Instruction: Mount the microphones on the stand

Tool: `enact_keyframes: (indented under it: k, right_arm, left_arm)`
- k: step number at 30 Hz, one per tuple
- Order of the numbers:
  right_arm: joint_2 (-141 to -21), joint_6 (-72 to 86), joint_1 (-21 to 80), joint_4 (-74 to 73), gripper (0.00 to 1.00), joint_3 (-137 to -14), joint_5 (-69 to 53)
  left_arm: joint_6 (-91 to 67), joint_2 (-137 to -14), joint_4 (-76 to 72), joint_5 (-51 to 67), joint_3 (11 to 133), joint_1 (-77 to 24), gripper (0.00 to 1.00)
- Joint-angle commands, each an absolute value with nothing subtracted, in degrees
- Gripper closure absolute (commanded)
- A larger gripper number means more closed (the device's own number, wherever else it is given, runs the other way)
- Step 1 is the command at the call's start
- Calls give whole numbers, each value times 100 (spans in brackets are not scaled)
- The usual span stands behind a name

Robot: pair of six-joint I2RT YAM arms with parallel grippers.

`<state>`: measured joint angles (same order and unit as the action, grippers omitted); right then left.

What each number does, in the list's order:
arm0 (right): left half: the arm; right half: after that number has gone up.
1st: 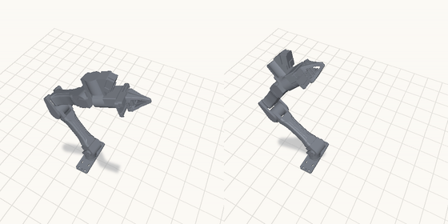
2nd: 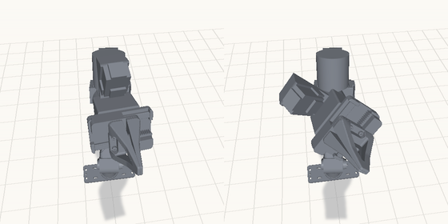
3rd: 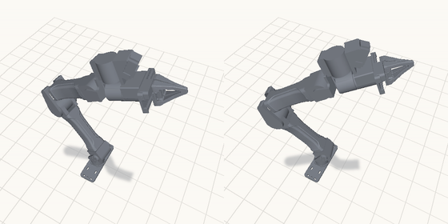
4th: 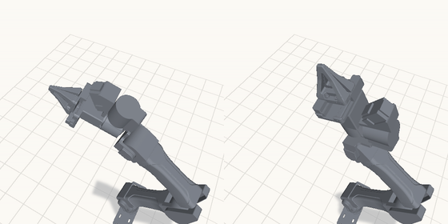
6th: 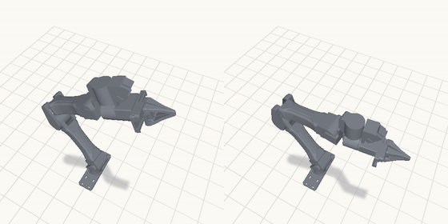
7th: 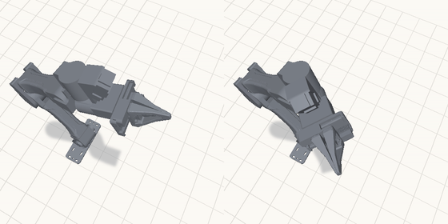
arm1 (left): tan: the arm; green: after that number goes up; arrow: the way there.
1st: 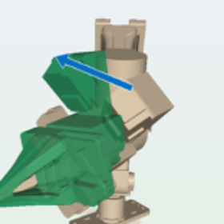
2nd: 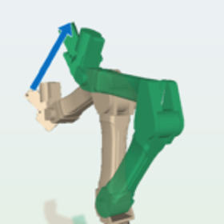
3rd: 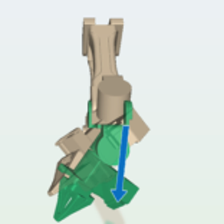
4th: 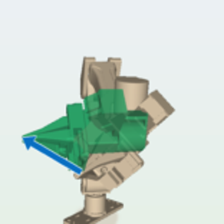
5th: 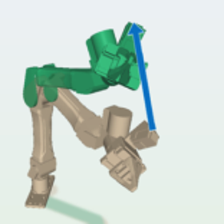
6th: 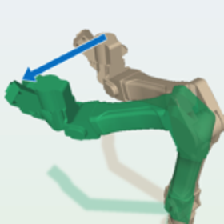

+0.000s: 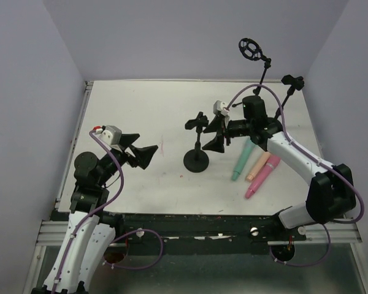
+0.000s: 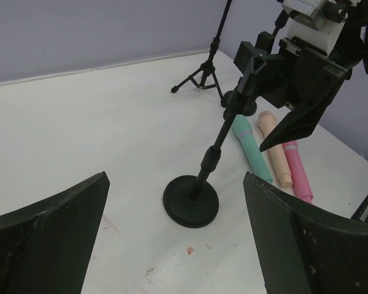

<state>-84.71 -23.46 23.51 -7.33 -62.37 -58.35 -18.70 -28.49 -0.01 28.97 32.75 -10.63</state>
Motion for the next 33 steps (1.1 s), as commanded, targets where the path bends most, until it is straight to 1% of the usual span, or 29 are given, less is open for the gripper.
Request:
enact_keyframes:
  k: [1, 2, 3, 6, 10, 12, 14, 17, 19, 22, 24, 25, 27, 30, 33]
  right_arm:
    - [-7955, -2953, 2207, -1310, 14, -5863, -5881]
    - [-7858, -2971, 2084, -1318, 10, -5793, -5819]
    - [-7744, -2927, 1944, -1336, 9, -5748, -5757]
    - [-7568, -2673, 1618, -1633, 9, -5792, -5407]
    - [-7234, -2374, 1556, -2118, 8, -5538, -4555]
    - [-6954, -1813, 1503, -2048, 5, -5336, -3819]
    - [-6786, -919, 1459, -1873, 0, -5177, -2669]
    - [-6697, -187, 1371, -1837, 0, -5071, -1340]
    - [-6854, 278, 1380, -2064, 0, -5141, -775]
    - [-7311, 685, 1371, -2468, 2, -5256, -562]
    - [-7706, 887, 1371, -2540, 11, -5238, -615]
    - [-7899, 949, 1371, -2549, 13, -5238, -720]
    - [-8190, 1063, 1371, -2401, 14, -5212, -677]
    - [-8533, 1125, 1362, -2206, 14, -5159, -107]
    - [-8753, 1282, 1371, -2101, 14, -5159, -26]
  left_arm:
    - [-1986, -2892, -404, 3515, 3173, -1072, 1]
    - [-2004, -2900, -413, 3524, 3164, -1081, 1]
    - [-2013, -2909, -404, 3516, 3164, -1081, 1]
    - [-2039, -2944, -247, 3384, 3225, -1134, 1]
    - [-2424, -2953, -9, 3041, 3357, -1283, 1]
    - [-2855, -2944, 324, 2962, 3427, -1283, 1]
    - [-3032, -2944, 745, 2927, 3489, -1283, 1]
    - [-2893, -2813, 1360, 2664, 3516, -1283, 1]
    - [-2629, -2681, 1669, 2375, 3481, -1283, 1]
    - [-2365, -2453, 1802, 1917, 3235, -1283, 1]
    - [-2373, -2365, 1767, 1794, 3129, -1283, 1]
    - [-2356, -2364, 1793, 1784, 3190, -1275, 1]
    - [-2329, -2356, 1749, 1837, 3234, -1275, 1]
    - [-2355, -2382, 1749, 1994, 3217, -1266, 1]
    - [-2391, -2356, 1705, 2074, 3208, -1257, 1]
